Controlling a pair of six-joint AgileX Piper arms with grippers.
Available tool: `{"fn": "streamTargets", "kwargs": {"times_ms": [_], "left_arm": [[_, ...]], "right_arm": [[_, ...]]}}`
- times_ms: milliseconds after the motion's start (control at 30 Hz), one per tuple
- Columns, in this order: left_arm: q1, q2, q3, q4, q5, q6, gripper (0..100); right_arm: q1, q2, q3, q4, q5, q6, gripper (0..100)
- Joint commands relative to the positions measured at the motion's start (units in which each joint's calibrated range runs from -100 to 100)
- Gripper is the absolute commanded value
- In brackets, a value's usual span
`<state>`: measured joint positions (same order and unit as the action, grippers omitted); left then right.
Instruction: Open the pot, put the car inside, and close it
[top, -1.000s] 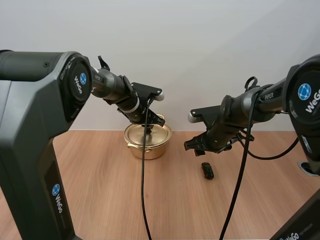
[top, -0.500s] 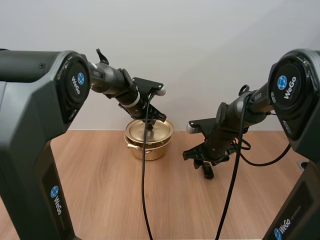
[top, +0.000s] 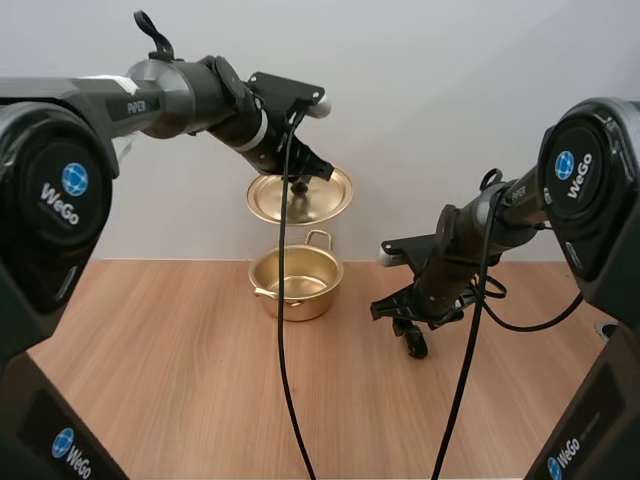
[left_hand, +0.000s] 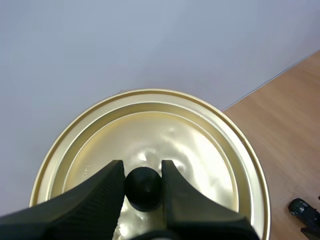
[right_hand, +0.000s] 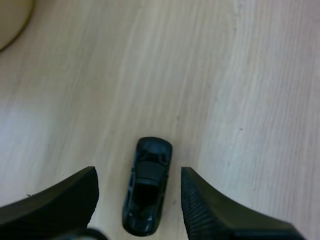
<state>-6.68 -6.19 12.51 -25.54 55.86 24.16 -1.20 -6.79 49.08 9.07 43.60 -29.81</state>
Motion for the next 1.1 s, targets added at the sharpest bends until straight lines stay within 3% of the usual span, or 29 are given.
{"fn": "streamTargets", "kwargs": {"times_ms": [0, 467, 633, 700, 767, 1067], "left_arm": [[0.05, -3.0, -0.6, 0.1, 0.0, 0.0, 0], [0.05, -11.4, -5.6, 0.1, 5.7, 0.0, 0], [0.05, -13.1, -5.6, 0.1, 6.0, 0.0, 0], [0.05, -14.1, -5.6, 0.1, 6.0, 0.0, 0], [0.05, -15.0, -6.0, 0.1, 5.9, 0.0, 0], [0.05, -18.3, -11.0, 0.1, 9.9, -0.2, 0]], "right_arm": [[-0.5, 0.0, 0.1, 0.1, 0.4, 0.0, 81], [-0.5, 3.6, 0.1, 0.5, 1.9, -0.3, 78], [-0.5, 3.7, 0.1, 0.5, 2.0, -0.3, 49], [-0.5, 3.7, 0.1, 0.5, 2.0, 0.2, 30], [-0.5, 3.7, 0.1, 0.5, 2.0, 0.5, 2], [-0.5, 0.2, -3.3, -0.1, 5.6, 0.7, 0]]}}
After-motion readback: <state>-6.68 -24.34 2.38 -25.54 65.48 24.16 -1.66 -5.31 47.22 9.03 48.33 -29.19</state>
